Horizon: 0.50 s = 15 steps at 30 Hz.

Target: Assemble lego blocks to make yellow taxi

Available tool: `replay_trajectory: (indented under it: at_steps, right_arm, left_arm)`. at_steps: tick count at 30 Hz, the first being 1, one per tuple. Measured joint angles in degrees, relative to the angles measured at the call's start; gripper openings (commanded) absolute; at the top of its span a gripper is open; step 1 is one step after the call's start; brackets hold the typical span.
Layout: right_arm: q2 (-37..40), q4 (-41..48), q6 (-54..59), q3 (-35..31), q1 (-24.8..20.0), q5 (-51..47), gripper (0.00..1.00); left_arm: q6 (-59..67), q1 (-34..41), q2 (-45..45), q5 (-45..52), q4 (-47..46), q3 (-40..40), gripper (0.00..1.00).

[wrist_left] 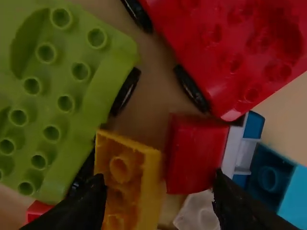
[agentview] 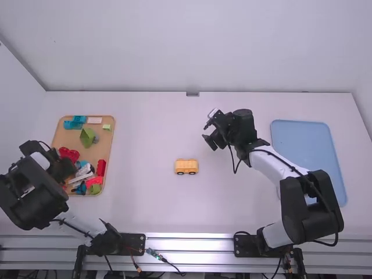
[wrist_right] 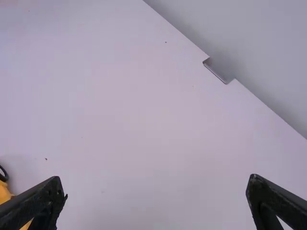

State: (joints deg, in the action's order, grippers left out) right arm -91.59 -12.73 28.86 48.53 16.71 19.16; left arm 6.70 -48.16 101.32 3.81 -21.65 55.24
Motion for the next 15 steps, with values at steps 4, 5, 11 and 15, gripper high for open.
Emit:
replay_trajectory:
  at_steps: [4,5,11,15]
  right_arm:
    - [0.0,0.04,0.04,0.0,0.0,-0.02,1.0]
    - [0.0,0.04,0.13,0.0,0.0,-0.02,1.0]
    - [0.0,-0.02,0.0,0.0,0.0,-0.02,1.0]
    - [0.0,0.04,0.13,0.0,0.0,-0.04,1.0]
  left_arm:
    - [-0.22,0.0,0.0,-0.87,-0.61,-0.2,0.58]
    - [-0.26,0.0,0.0,-0.87,-0.57,-0.2,0.58]
    - [-0.39,0.0,-0.04,0.61,-0.33,-0.2,0.57]
    - [0.04,0.02,-0.35,3.1,-0.46,-0.2,0.6]
